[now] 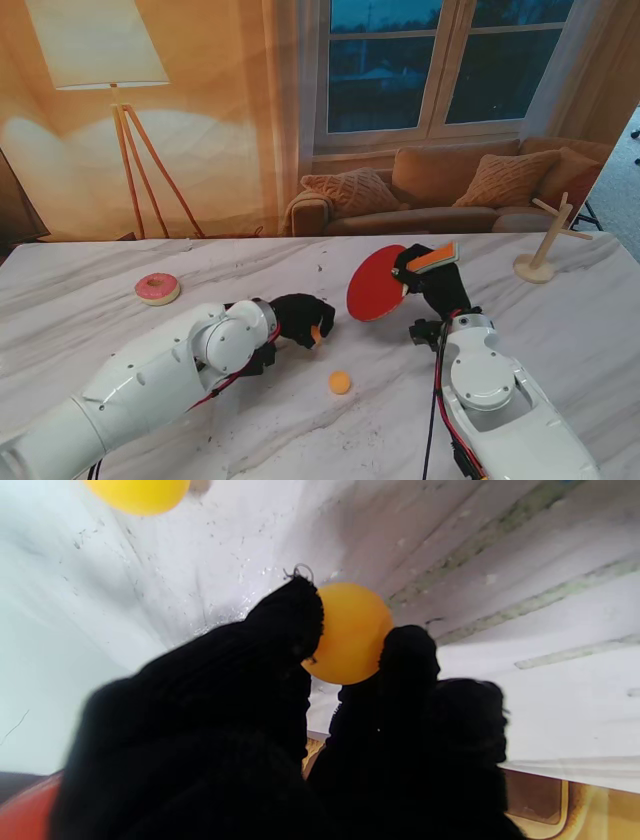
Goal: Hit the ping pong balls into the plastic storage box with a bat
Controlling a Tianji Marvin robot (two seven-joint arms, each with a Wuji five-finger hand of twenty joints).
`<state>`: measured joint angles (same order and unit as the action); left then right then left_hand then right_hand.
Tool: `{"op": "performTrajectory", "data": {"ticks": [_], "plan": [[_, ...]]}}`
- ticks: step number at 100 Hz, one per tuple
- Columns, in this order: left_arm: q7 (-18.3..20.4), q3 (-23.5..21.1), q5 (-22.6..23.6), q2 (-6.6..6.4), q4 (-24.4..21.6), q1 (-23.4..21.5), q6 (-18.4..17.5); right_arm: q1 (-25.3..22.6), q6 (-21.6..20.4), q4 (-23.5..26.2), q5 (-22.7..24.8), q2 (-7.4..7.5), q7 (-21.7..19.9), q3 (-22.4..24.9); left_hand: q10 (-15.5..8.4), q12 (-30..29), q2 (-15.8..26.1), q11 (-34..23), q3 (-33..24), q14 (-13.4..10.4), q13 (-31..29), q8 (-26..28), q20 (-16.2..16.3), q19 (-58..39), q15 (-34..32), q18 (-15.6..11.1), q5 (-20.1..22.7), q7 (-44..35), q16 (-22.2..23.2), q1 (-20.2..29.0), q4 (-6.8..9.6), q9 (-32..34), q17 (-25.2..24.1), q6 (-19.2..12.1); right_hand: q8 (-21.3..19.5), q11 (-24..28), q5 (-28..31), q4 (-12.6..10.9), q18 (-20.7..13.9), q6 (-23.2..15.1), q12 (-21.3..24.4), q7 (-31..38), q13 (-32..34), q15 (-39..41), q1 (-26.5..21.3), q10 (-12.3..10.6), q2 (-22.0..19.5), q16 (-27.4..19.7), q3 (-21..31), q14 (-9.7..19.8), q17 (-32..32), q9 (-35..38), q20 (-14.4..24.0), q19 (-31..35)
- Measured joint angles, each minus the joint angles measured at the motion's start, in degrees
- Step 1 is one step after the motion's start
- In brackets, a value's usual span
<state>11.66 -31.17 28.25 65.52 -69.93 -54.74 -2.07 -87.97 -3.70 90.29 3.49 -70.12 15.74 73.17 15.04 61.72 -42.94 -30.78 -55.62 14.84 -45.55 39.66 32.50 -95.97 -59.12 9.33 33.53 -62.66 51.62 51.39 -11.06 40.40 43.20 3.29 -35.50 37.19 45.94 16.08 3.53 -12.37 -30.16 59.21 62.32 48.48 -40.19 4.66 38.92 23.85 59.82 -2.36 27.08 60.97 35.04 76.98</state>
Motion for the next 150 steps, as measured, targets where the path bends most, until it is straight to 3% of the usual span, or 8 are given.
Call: {"op": "performTrajectory", "data": {"ticks": [52, 92, 150], "plan": [[4.79, -11.05, 6.78, -3.53, -12.36, -5.61, 0.0, 2.78, 2.79, -3.41, -2.5, -1.02, 1.77, -2.15, 0.1, -0.77, -0.04, 0.39, 0.0, 0.0, 0.0, -0.25, -0.01, 0.0, 0.04, 0.02, 0.02, -0.68, 0.24, -0.04, -0.02, 0.63, 0.01, 0.0, 0.0, 0.0, 0.01, 0.0, 0.0, 0.0, 0.0, 0.0, 0.0, 0.0, 0.0, 0.0, 0.0, 0.0, 0.0, 0.0, -0.01, 0.0, 0.01, -0.01], [7.35, -19.66, 9.56, -4.5, -20.02, -10.44, 0.91, 3.42, 3.45, -3.61, -3.6, -1.15, 1.34, -3.97, 0.1, -0.77, -0.04, 0.39, 0.0, 0.01, -0.01, -0.4, -0.01, 0.0, 0.36, 0.02, 0.02, -0.69, 0.31, -0.04, -0.02, 0.63, 0.01, -0.01, 0.0, 0.0, 0.02, 0.0, 0.0, 0.0, 0.0, 0.0, 0.0, 0.0, 0.0, 0.0, 0.0, 0.0, 0.0, 0.0, -0.03, 0.0, 0.01, -0.01], [11.14, -31.15, 13.9, -5.75, -30.22, -16.76, 2.57, 6.19, 4.55, -2.54, -9.43, -1.78, -0.31, -10.18, 0.1, -0.78, -0.04, 0.4, 0.0, 0.02, -0.01, -0.53, -0.01, 0.0, 0.47, 0.03, 0.03, -0.7, 0.36, -0.04, -0.02, 0.63, 0.01, -0.01, 0.0, 0.0, 0.03, 0.0, 0.0, 0.0, 0.0, 0.0, 0.0, 0.0, 0.0, 0.0, 0.0, 0.0, 0.0, 0.0, -0.05, 0.0, 0.03, -0.01]]}}
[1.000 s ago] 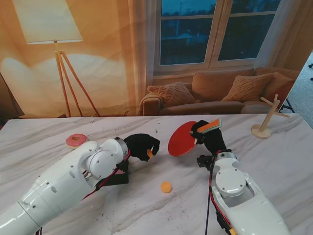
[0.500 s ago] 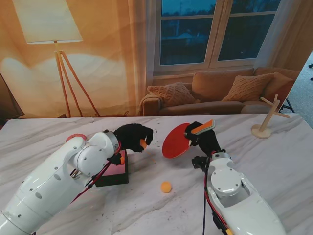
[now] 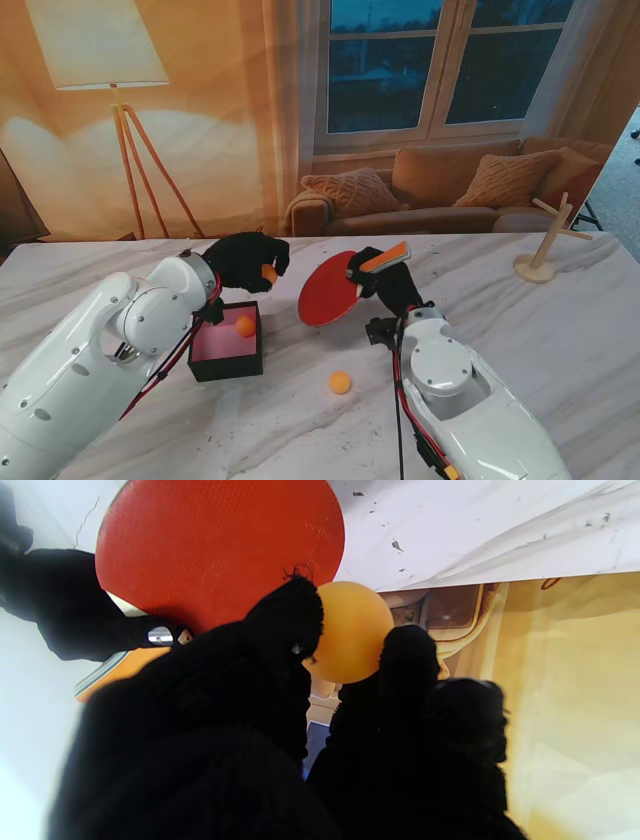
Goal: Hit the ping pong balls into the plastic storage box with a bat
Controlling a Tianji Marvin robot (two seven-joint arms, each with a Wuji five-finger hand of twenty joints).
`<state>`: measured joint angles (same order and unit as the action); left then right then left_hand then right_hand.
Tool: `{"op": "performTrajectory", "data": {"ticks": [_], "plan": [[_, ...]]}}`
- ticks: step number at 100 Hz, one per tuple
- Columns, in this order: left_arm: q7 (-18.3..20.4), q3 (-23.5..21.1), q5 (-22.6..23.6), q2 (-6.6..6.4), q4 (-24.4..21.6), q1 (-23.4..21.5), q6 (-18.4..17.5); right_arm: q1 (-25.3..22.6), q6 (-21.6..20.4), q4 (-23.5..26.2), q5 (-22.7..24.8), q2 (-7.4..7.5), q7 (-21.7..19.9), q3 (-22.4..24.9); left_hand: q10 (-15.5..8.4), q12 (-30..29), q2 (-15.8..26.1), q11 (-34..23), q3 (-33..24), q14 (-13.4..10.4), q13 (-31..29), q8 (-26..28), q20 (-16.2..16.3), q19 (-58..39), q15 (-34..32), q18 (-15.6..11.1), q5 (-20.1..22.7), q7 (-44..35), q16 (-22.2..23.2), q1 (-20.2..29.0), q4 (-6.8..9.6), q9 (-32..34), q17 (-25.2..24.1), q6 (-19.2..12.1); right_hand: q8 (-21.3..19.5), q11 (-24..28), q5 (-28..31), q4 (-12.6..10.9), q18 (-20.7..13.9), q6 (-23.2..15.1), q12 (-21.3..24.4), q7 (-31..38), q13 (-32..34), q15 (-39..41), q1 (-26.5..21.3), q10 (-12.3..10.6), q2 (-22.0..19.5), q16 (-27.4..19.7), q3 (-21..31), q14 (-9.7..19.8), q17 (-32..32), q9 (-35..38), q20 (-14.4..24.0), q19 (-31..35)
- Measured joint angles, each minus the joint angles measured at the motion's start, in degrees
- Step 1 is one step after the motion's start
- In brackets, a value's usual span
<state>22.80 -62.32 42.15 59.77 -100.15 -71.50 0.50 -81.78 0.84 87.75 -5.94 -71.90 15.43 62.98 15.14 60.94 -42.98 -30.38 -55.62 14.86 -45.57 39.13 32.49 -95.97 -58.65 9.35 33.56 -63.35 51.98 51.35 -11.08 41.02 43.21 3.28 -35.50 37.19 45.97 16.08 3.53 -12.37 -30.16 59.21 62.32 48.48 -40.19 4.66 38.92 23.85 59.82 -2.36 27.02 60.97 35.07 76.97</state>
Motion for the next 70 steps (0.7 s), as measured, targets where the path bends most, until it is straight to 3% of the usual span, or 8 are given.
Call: {"op": "performTrajectory", "data": {"ticks": [70], "plan": [[2.11, -8.06, -0.09, -0.38, -8.18, -3.27, 1.22, 3.47, 1.63, -1.54, -5.14, -2.11, -0.16, -6.46, 0.0, 0.0, 0.02, 0.04, 0.57, 0.0, 0.0, -0.01, 0.0, 0.0, 0.19, 0.0, 0.01, 0.0, 0.01, 0.01, 0.0, 0.12, 0.0, -0.01, -0.32, 0.0, 0.01, 0.0, 0.0, 0.0, 0.0, 0.0, 0.0, 0.0, 0.0, 0.0, 0.0, 0.0, 0.0, 0.0, -0.03, 0.0, 0.01, -0.01]]}}
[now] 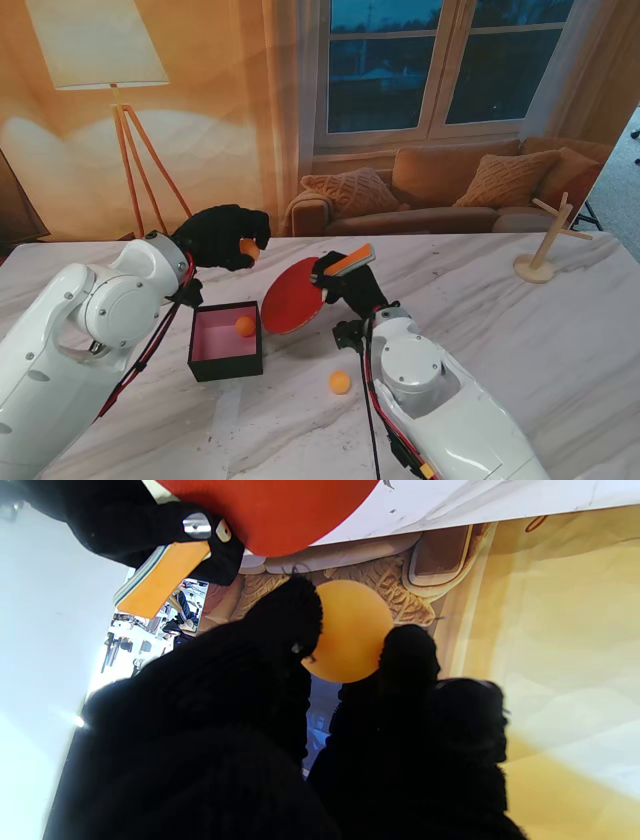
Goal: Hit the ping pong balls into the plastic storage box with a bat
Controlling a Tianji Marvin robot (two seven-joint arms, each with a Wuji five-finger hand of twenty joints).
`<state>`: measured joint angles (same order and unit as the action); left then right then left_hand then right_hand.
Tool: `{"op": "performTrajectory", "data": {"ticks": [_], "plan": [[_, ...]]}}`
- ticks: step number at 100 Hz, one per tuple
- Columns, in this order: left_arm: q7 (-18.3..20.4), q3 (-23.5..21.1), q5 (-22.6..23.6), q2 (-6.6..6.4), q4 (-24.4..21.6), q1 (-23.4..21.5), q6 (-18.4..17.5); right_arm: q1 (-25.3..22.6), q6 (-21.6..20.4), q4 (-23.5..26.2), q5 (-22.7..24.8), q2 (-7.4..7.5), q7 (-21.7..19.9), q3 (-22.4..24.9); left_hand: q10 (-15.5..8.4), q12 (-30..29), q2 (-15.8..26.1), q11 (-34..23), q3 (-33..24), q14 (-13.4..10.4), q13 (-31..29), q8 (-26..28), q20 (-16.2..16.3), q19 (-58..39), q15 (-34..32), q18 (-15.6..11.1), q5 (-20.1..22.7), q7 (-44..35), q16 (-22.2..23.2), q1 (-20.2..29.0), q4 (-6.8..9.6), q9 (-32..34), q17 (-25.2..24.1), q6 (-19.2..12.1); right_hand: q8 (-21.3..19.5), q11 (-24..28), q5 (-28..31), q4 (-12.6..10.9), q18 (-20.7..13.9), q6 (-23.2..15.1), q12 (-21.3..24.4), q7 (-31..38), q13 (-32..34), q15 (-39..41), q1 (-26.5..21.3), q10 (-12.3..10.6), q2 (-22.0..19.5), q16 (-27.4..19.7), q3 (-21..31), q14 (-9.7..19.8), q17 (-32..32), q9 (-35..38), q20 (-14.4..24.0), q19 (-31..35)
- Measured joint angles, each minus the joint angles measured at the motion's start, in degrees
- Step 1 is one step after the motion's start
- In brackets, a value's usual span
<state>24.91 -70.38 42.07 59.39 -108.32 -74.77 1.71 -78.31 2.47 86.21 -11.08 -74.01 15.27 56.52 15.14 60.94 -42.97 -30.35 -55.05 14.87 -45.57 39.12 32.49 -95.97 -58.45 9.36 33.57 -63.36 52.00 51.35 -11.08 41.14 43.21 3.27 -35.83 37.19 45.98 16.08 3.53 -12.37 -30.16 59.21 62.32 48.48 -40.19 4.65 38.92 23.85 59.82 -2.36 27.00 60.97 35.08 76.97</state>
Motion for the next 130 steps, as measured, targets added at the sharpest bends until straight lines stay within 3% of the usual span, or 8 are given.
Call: {"op": "performTrajectory", "data": {"ticks": [42, 95, 130], "plan": [[1.46, -1.61, -0.28, -0.3, -2.42, 0.25, 0.02, 1.26, 1.4, -2.46, -0.78, -0.71, 0.05, -1.07, 0.0, 0.0, 0.12, 0.0, 0.24, 0.0, 0.0, 0.0, -0.01, 0.0, 0.36, 0.0, 0.0, 0.0, 0.45, 0.0, 0.0, 0.02, 0.0, -0.01, -0.24, 0.0, 0.01, 0.0, 0.0, 0.0, 0.0, 0.0, 0.0, 0.0, 0.0, -0.01, 0.0, 0.0, 0.0, 0.0, 0.0, 0.0, 0.0, 0.0], [3.37, -0.15, -2.55, -0.61, -2.84, 2.31, 2.06, 0.74, -1.39, -3.29, 0.39, -0.36, -1.05, -0.85, 0.0, 0.0, 0.87, 0.51, 0.98, 0.0, 0.0, 0.0, -0.01, 0.0, 0.58, 0.0, 0.02, 0.64, 0.55, 0.03, 0.0, 0.05, 0.0, -0.02, -0.91, -0.03, 1.18, 0.0, 0.0, 0.0, 0.51, -1.38, 0.0, 0.0, 0.0, -0.12, 0.38, 0.0, 0.0, 0.0, -0.02, 0.5, 0.0, -0.04], [4.01, 0.95, -6.71, -0.63, -2.62, 3.84, 3.5, 0.83, -1.94, -3.47, -0.35, -0.27, -1.65, -1.37, 0.06, 0.0, 1.52, 1.35, 1.9, 0.0, 0.0, 0.0, -0.01, 0.0, 0.61, 0.0, 0.02, 1.46, 0.55, 0.04, 0.0, 0.6, 0.0, -0.02, -2.04, -0.04, 1.26, 0.0, 0.0, 0.0, 0.54, -1.64, 0.0, 0.0, 0.0, -0.13, 0.39, 0.0, 0.0, 0.0, -0.02, 0.51, 0.0, -0.06]]}}
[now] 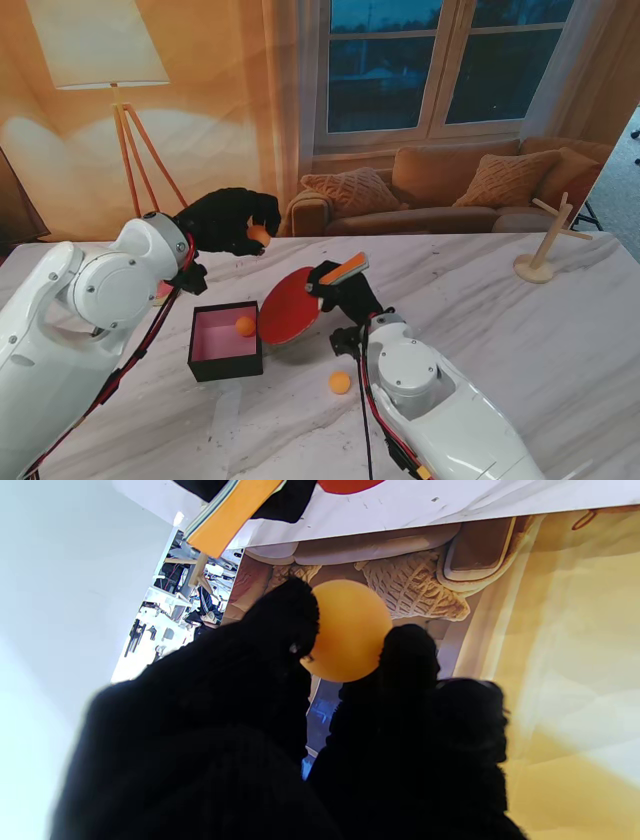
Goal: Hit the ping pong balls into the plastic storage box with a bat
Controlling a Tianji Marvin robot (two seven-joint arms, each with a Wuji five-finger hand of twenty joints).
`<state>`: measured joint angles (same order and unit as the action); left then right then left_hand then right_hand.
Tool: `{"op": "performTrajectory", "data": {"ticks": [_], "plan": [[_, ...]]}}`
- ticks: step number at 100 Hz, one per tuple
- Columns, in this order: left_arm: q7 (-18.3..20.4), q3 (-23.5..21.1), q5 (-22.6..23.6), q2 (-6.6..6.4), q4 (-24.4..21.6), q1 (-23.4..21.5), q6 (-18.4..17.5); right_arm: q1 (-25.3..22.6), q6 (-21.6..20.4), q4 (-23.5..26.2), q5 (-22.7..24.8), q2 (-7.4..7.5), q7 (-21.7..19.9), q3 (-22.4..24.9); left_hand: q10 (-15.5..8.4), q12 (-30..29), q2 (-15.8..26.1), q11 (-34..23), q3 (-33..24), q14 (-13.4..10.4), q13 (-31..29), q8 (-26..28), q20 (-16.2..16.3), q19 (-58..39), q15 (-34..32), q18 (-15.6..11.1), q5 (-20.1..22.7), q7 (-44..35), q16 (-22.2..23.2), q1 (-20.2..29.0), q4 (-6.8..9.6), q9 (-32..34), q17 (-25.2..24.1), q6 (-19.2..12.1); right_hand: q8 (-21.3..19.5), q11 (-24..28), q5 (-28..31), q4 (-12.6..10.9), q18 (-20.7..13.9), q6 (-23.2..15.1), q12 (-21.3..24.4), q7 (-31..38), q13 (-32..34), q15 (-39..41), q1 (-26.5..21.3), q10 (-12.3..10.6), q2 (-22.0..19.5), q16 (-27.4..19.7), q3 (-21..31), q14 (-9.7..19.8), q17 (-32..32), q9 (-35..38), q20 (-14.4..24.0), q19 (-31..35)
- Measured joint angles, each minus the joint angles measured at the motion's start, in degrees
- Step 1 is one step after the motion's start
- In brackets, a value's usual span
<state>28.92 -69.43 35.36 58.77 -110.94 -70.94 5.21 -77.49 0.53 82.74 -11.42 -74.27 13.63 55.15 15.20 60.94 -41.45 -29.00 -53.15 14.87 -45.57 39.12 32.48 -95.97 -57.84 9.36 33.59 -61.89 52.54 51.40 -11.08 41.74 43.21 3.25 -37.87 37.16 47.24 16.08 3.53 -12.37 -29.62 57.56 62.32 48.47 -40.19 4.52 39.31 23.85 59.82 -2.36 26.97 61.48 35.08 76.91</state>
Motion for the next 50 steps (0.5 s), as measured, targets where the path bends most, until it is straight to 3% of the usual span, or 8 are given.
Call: {"op": "performTrajectory", "data": {"ticks": [50], "plan": [[-0.75, 2.32, -2.06, 0.11, 0.37, 1.68, 0.77, 0.3, 0.9, -0.01, -0.13, -0.07, 0.08, -0.27, 0.42, 0.0, 0.95, 0.18, 1.34, 0.01, 0.0, -0.28, 0.0, 0.0, 0.76, 0.0, -0.02, 1.29, -0.19, 0.08, 0.0, 0.03, 0.0, 0.02, -0.76, 0.0, 0.09, 0.0, 0.0, 0.02, 0.01, -0.46, 0.0, -0.51, 0.0, -0.02, 0.0, 0.0, 0.0, 0.0, -0.02, 0.0, 0.0, -0.43]]}}
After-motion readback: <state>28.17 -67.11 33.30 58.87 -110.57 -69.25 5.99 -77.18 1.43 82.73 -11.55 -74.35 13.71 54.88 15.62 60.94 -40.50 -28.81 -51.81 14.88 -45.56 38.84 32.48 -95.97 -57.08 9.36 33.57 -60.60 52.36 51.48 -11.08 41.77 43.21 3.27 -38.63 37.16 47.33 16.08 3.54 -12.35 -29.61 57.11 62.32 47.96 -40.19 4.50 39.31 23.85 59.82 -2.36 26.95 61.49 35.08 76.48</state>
